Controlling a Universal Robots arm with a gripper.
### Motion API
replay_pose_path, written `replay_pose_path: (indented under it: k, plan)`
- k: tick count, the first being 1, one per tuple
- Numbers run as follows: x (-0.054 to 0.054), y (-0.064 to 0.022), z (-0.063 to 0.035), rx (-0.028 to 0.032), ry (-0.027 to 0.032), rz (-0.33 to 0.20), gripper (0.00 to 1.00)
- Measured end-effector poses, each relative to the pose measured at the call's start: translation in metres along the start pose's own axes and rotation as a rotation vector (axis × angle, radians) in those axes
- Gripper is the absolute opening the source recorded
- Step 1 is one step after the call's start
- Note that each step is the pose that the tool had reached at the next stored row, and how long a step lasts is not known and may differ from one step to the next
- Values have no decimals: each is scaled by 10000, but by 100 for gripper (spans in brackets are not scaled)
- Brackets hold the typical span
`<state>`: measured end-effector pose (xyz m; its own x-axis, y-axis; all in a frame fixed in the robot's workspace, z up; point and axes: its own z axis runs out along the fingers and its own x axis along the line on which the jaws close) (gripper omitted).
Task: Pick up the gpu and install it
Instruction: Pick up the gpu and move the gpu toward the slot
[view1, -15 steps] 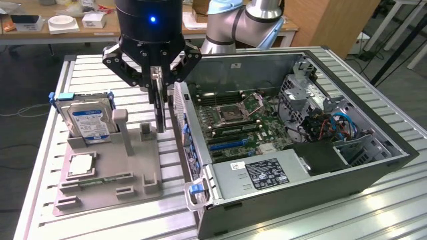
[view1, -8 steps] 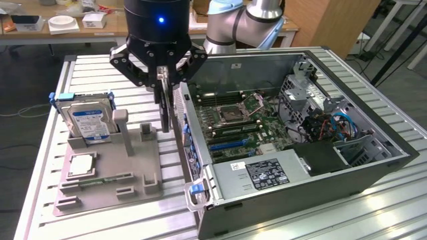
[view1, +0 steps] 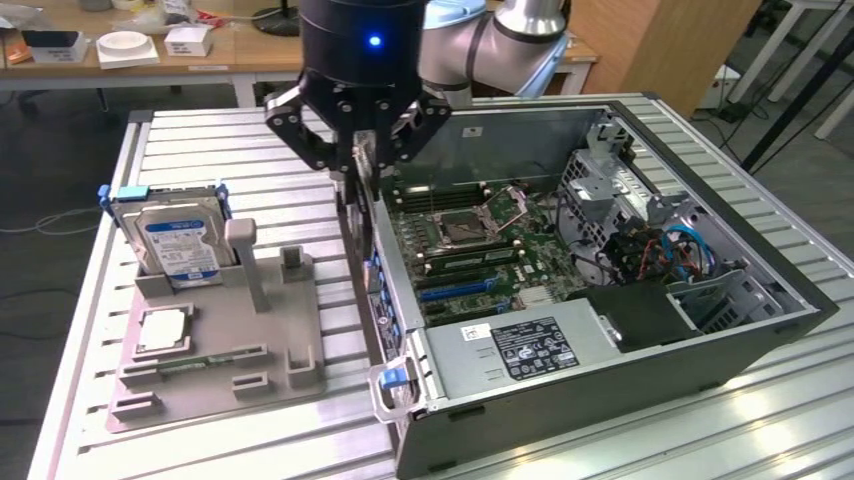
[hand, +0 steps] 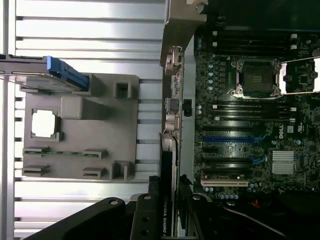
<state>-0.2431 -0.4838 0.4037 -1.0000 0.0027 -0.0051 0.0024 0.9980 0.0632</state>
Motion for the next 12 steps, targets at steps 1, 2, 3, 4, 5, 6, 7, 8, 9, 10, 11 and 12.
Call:
replay_pose_path:
  k: [1,2,3,4,5,6,7,8,9,10,11,12]
  plan:
    - [-37,0,1,0,1,-8,26]
    - [-73,0,2,0,1,-14,26]
    - [-110,0,3,0,2,-22,26]
    - [-151,0,3,1,3,-32,26]
    - [-190,0,5,0,3,-42,26]
    - [-228,0,6,0,3,-51,26]
    - [-267,0,7,-1,3,-60,26]
    - [-306,1,8,-1,5,-69,26]
    - [-346,1,9,0,6,-79,26]
    - [-388,0,10,0,6,-91,26]
    - [-429,0,11,0,7,-104,26]
    - [-473,0,13,0,7,-114,26]
